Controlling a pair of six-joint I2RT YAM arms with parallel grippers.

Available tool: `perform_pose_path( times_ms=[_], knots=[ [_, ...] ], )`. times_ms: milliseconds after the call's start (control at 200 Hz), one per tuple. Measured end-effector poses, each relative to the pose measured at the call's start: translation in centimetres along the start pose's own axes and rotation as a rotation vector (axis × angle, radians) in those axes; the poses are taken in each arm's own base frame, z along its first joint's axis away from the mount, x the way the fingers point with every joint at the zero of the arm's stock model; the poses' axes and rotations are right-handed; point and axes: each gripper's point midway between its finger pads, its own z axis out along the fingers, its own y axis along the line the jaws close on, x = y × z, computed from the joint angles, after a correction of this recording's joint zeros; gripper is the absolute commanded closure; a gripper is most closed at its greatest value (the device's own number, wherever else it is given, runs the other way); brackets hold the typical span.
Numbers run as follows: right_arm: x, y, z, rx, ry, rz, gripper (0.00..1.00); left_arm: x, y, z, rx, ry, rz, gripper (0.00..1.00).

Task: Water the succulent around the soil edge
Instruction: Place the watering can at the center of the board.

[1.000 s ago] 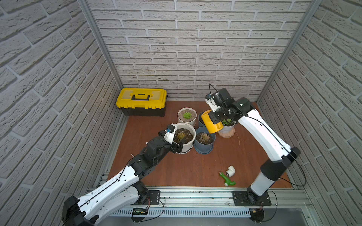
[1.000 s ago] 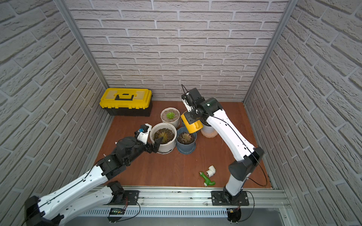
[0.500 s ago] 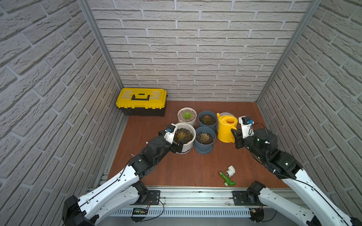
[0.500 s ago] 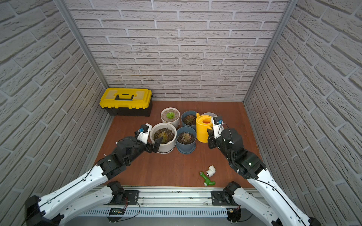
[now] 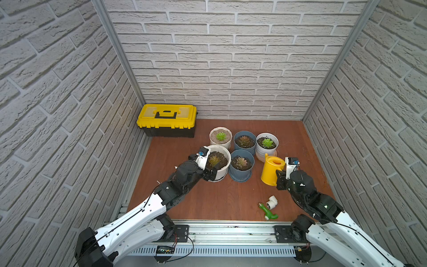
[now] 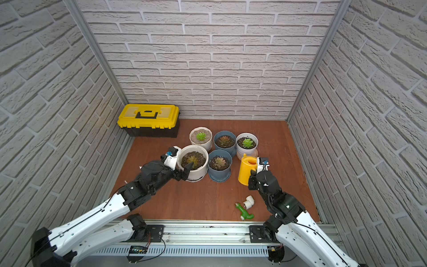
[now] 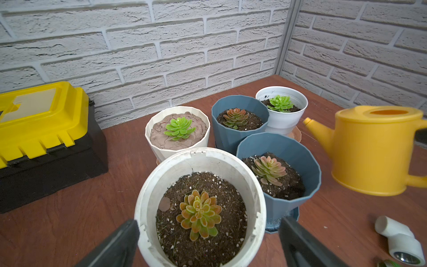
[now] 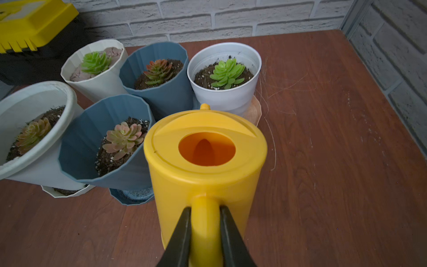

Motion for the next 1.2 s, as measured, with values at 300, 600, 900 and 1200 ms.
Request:
perform_pose_path(
  times_ms=[300, 600, 900, 1200],
  knots=[
    [1.9, 0.4, 1.9, 0.026, -0.024, -0.005, 0.97, 0.0, -0.1, 0.0, 0.004, 0.0, 0.0, 0.02],
    [3.4, 0.8, 3.4, 0.059, -0.034, -0.04, 0.93, 0.0, -0.1, 0.0, 0.006, 0.001, 0.0, 0.01],
    [3.2, 0.9, 3.6, 0.081, -0.058, -0.046, 0.86, 0.1, -0.3, 0.1, 0.014, 0.006, -0.005, 0.02],
    [3.3, 1.6, 4.6, 0.089, -0.082, -0.047, 0.86, 0.1, -0.4, 0.1, 0.02, 0.006, -0.007, 0.02]
  ],
)
